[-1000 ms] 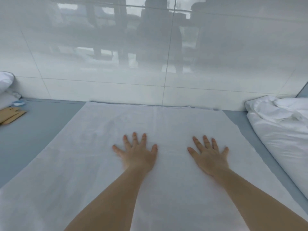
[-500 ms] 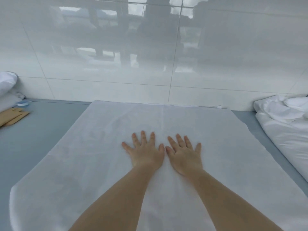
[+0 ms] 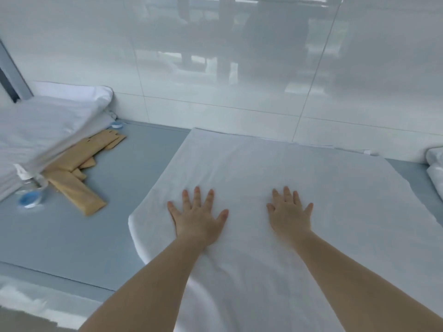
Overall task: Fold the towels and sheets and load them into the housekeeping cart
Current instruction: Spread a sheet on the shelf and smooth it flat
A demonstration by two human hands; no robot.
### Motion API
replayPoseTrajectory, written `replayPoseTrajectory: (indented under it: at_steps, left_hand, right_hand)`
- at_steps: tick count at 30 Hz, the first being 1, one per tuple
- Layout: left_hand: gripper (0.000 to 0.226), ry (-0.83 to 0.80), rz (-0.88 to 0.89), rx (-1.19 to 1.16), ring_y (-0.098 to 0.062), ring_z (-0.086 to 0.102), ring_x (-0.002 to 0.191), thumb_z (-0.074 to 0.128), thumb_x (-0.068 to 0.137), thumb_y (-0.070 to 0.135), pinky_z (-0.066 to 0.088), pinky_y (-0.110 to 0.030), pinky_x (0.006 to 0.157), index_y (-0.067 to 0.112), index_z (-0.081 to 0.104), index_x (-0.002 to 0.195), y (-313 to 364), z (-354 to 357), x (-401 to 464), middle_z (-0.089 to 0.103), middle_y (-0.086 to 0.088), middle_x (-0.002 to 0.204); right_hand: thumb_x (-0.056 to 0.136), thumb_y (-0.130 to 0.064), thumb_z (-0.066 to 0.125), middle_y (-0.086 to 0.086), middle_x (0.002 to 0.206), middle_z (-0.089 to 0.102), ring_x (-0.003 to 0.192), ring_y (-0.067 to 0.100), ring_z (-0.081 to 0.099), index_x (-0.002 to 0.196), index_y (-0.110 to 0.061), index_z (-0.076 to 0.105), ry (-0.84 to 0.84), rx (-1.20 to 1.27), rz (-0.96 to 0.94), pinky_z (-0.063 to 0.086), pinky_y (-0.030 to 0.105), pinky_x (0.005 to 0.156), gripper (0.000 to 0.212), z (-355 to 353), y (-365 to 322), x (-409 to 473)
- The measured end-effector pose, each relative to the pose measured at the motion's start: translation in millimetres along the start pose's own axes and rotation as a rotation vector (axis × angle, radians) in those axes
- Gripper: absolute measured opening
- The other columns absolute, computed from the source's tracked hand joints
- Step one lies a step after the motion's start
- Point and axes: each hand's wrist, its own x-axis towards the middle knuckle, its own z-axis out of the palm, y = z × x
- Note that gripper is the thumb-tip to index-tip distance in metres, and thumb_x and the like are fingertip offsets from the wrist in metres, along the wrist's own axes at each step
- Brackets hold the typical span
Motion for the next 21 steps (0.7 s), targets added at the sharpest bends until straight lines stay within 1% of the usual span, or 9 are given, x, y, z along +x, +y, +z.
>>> replayPoseTrajectory:
  at_steps: [3,5,6,8,12,15,18,20,21]
  left_hand:
    - [0.074,-0.072,0.036,-0.007,-0.027,-0.017,0.147,0.013,0.089,0.071,-0.010,-0.063,0.110,0.038,-0.010,0.151,-2,-9,-7,-0.018,0.002,0.160]
    - [0.073,-0.130,0.065,0.011,-0.024,-0.016,0.147,0.016,0.091,0.069,-0.008,-0.058,0.114,0.037,-0.011,0.151,-11,-13,-17,-0.018,0.002,0.160]
    - [0.073,-0.159,0.081,0.018,-0.023,-0.015,0.147,0.017,0.091,0.069,-0.007,-0.055,0.115,0.037,-0.011,0.151,-18,-14,-25,-0.018,0.002,0.160]
    - [0.075,-0.212,0.108,0.021,-0.021,-0.013,0.148,0.021,0.091,0.069,-0.006,-0.049,0.117,0.037,-0.010,0.151,-32,-18,-45,-0.017,0.003,0.160]
    - [0.073,-0.284,0.150,0.048,-0.020,-0.007,0.149,0.019,0.092,0.069,-0.004,-0.045,0.119,0.036,-0.003,0.152,-54,-30,-91,-0.010,0.002,0.162]
    - [0.072,-0.301,0.224,0.075,-0.019,-0.001,0.149,0.018,0.091,0.071,-0.005,-0.046,0.119,0.036,0.004,0.153,-68,-41,-122,0.000,0.001,0.163]
    - [0.070,-0.279,0.312,0.064,-0.017,-0.001,0.149,0.026,0.093,0.068,-0.006,-0.045,0.119,0.037,0.007,0.153,-82,-49,-146,0.004,0.004,0.162]
    - [0.072,-0.260,0.353,0.052,-0.015,-0.004,0.149,0.037,0.093,0.064,-0.007,-0.045,0.118,0.038,0.006,0.152,-91,-51,-158,0.002,0.006,0.162]
    - [0.076,-0.253,0.368,0.042,-0.015,-0.006,0.149,0.043,0.092,0.063,-0.006,-0.046,0.118,0.038,0.006,0.152,-94,-50,-163,0.001,0.007,0.162]
  right_hand:
    - [0.099,-0.052,0.017,-0.007,0.161,-0.008,0.147,0.016,-0.011,0.151,-0.039,0.005,-0.064,0.077,-0.216,-0.007,0.059,0.112,0.055,27,-55,-53]
    - [0.096,-0.056,0.012,-0.009,0.160,-0.011,0.147,0.016,-0.014,0.151,-0.040,0.000,-0.053,-0.007,-0.315,-0.011,0.059,0.112,0.058,42,-65,-79]
    - [0.095,-0.057,0.009,-0.009,0.160,-0.011,0.147,0.015,-0.014,0.150,-0.041,-0.002,-0.040,-0.043,-0.325,-0.012,0.058,0.112,0.058,44,-62,-84]
    - [0.097,-0.057,0.007,-0.011,0.160,-0.012,0.147,0.014,-0.014,0.149,-0.044,-0.004,-0.061,-0.048,-0.272,-0.011,0.056,0.114,0.055,36,-54,-88]
    - [0.101,-0.049,0.011,-0.005,0.159,-0.018,0.147,0.020,-0.015,0.150,-0.037,-0.009,-0.245,-0.103,-0.212,-0.005,0.058,0.115,0.054,16,-49,-102]
    - [0.102,-0.045,0.020,-0.001,0.160,-0.015,0.147,0.024,-0.012,0.152,-0.032,-0.004,-0.373,-0.126,-0.258,0.003,0.059,0.116,0.057,1,-52,-126]
    - [0.100,-0.049,0.032,0.000,0.162,-0.004,0.148,0.021,-0.003,0.153,-0.030,0.011,-0.455,-0.019,-0.402,0.009,0.054,0.117,0.060,-10,-62,-159]
    - [0.096,-0.055,0.038,0.000,0.161,0.005,0.148,0.019,0.008,0.152,-0.029,0.017,-0.412,0.100,-0.496,0.014,0.047,0.117,0.065,-11,-70,-184]
    - [0.093,-0.058,0.042,0.001,0.161,0.008,0.147,0.019,0.014,0.151,-0.028,0.020,-0.346,0.134,-0.545,0.017,0.044,0.117,0.069,-9,-72,-196]
